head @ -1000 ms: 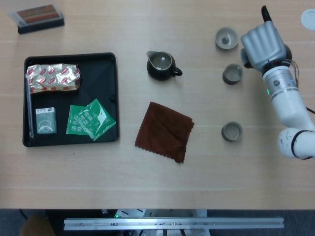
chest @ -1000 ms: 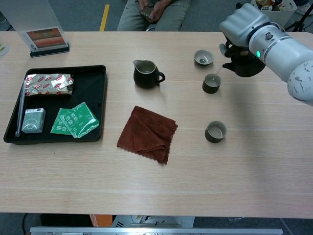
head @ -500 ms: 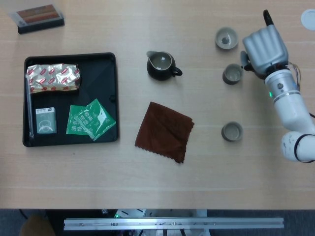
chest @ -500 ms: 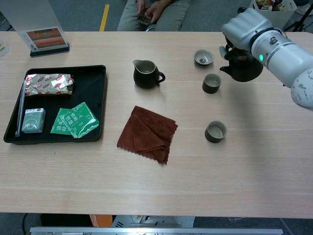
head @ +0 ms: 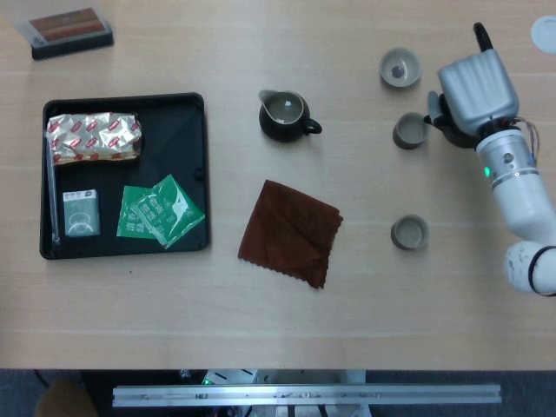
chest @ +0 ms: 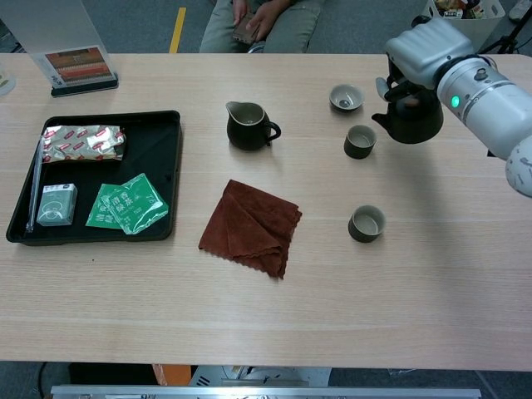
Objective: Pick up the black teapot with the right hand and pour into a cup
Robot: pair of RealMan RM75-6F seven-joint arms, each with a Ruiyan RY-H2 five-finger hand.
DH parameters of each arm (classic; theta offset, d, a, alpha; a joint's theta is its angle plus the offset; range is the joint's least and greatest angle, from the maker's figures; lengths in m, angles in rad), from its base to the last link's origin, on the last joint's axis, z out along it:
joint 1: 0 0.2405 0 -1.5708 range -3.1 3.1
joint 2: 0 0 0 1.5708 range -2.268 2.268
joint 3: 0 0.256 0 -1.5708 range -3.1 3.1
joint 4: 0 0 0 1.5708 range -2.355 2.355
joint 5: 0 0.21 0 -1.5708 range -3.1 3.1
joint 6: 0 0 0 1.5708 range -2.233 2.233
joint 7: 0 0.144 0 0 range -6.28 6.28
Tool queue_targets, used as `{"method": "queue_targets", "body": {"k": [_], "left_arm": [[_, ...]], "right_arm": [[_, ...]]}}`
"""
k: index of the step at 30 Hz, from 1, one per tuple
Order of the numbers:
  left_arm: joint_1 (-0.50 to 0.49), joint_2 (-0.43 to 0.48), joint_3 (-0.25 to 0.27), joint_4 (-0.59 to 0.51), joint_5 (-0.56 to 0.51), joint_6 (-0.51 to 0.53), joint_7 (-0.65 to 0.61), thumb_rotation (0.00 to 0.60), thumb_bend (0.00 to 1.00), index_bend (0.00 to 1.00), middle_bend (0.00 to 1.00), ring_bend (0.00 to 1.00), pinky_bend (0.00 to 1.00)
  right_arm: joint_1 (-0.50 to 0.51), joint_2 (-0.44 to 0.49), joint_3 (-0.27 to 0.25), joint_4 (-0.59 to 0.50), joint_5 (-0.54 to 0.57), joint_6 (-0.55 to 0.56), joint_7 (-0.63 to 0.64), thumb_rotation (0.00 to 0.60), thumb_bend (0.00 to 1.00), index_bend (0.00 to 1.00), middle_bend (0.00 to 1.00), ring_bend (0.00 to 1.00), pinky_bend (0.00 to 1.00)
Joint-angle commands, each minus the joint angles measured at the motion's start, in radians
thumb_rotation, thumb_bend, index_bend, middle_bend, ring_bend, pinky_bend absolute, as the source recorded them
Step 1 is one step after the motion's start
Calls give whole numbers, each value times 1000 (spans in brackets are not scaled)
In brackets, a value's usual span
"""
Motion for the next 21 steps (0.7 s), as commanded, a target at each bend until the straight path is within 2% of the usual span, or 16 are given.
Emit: {"method": "queue_targets", "body": {"k": [1, 7, 12, 17, 21], "left_arm": [[-1, 0, -1, 0, 0, 0, 0, 600, 218, 0, 0, 0, 0], [-2, 3, -2, 0, 0, 0, -2, 600, 218, 0, 0, 0, 0], [-3, 5, -3, -3, 2, 1, 0, 600, 217, 0, 0, 0, 0], [-4, 5, -2, -7, 7, 3, 1, 600, 218, 0, 0, 0, 0], [-2, 5, -1, -7, 11, 8, -1, 600, 217, 0, 0, 0, 0]], "right_arm": [[-21, 9, 17, -8, -27, 0, 43, 303, 535, 1000, 888, 844, 86], [-58, 31, 54, -51, -84, -10, 165, 305, 525, 1000, 885, 842, 86], [-73, 77, 86, -142, -116, -35, 241, 305, 521, 1000, 885, 843, 86], [-70, 111, 89, -236, -130, -66, 257, 304, 519, 999, 881, 841, 85], [-62, 102, 77, -270, -125, -78, 242, 305, 517, 990, 868, 826, 85]]}}
